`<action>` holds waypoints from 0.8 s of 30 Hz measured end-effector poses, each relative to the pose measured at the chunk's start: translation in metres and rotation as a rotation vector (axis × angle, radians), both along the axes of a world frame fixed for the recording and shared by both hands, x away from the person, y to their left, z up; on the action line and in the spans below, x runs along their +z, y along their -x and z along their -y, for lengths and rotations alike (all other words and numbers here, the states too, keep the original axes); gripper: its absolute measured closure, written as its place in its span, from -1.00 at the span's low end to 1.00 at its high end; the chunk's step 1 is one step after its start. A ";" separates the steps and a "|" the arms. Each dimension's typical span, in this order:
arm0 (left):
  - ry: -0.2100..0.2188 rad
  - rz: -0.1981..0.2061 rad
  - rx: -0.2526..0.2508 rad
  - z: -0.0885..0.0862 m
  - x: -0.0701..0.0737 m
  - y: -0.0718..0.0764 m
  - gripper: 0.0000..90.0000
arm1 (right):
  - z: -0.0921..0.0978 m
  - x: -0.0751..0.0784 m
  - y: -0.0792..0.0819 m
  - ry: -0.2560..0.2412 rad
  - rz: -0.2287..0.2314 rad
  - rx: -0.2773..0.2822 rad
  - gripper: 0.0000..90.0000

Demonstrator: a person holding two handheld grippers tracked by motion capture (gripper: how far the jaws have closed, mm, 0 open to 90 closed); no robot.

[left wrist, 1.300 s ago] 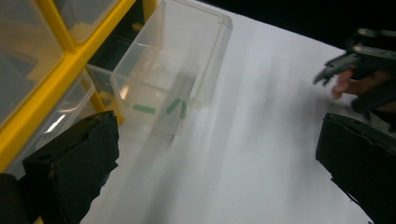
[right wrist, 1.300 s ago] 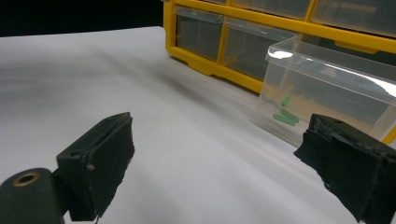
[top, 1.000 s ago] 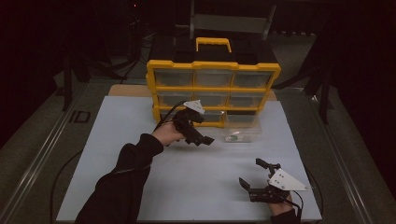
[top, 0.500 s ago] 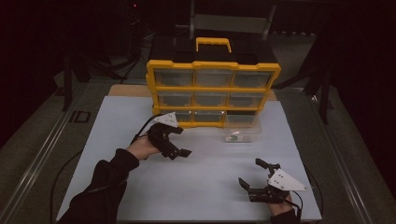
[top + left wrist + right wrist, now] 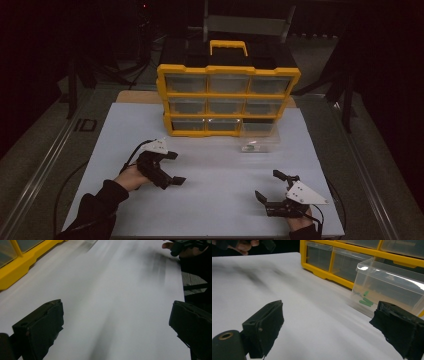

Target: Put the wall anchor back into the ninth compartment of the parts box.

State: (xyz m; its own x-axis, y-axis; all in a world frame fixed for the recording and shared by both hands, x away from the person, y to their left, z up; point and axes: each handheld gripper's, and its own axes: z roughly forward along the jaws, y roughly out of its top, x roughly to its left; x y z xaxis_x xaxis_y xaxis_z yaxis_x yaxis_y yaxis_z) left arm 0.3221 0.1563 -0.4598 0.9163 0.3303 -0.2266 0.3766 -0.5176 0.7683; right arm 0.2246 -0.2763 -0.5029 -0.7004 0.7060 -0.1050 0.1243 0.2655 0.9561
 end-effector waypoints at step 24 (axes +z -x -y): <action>0.083 0.022 0.084 -0.044 -0.027 0.052 -0.99 | -0.001 -0.001 0.000 0.005 -0.002 -0.001 -0.81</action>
State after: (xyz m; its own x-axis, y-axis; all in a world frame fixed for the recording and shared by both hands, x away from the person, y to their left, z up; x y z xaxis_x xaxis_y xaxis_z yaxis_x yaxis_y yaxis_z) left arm 0.2703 0.2004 -0.4867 0.8912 0.3869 -0.2367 0.3986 -0.4189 0.8159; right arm 0.2247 -0.2750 -0.5043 -0.7002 0.7058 -0.1071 0.1267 0.2705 0.9544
